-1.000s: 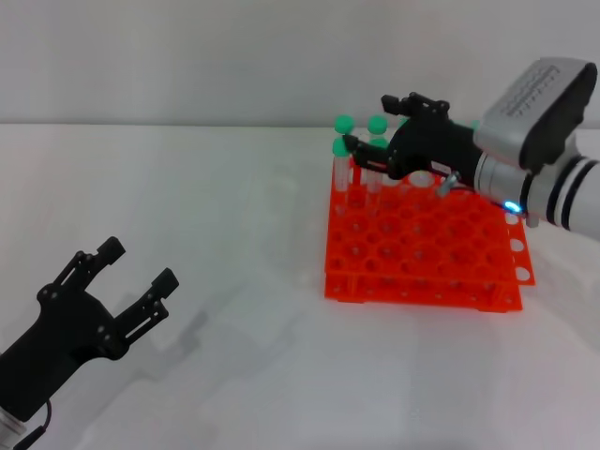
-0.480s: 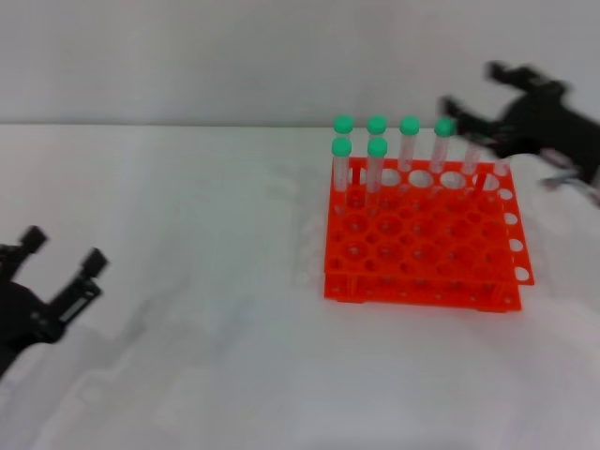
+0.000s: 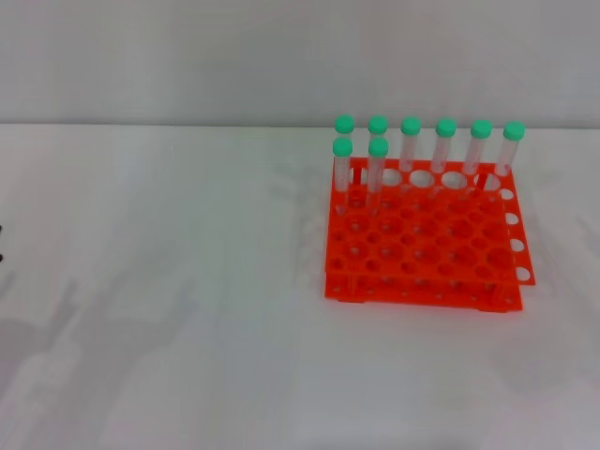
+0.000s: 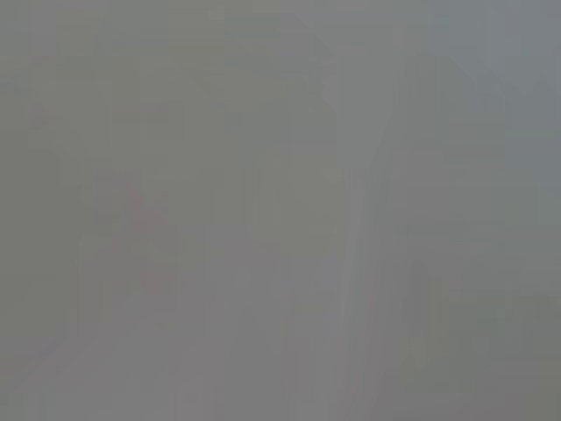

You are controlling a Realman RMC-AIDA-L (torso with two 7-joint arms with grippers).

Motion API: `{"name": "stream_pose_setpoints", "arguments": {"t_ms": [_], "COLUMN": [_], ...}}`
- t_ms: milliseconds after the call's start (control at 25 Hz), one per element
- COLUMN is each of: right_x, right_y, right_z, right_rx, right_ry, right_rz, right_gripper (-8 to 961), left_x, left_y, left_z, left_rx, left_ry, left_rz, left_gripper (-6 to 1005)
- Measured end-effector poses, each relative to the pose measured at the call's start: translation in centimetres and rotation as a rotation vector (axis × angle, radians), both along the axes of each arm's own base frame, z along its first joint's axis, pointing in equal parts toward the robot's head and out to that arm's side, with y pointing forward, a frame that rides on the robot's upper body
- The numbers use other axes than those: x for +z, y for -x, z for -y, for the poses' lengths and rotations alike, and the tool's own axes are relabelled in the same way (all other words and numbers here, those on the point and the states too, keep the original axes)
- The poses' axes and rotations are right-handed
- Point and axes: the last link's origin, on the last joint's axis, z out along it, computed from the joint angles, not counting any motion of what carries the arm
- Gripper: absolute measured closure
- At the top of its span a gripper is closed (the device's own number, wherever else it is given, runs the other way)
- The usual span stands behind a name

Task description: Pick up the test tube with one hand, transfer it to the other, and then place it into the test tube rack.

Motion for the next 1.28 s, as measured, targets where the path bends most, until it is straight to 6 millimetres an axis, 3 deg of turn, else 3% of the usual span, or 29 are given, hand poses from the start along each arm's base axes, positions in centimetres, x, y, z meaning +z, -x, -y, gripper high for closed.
{"name": "stream_pose_setpoints", "arguments": {"t_ms": [280, 560, 1280], "right_x": [0.0, -0.2, -1.0], "right_y": [-2.9, -3.5, -4.0], "right_z": [3.7, 6.1, 6.7], "right_rx": [-0.021, 0.012, 0.001], "right_ry": [-0.056, -0.098, -0.105], "right_rz": [-0.035, -0.028, -0.002], "right_gripper": [184, 184, 184], "left_x": [0.5, 0.4, -0.1], "left_y": [0.6, 0.5, -0.1], "left_z": [0.5, 0.6, -0.1], "left_rx": [0.038, 0.037, 0.014], "left_ry": [-0.042, -0.043, -0.034], "left_rz": [0.013, 0.019, 0.043], "left_gripper": [119, 119, 119]}}
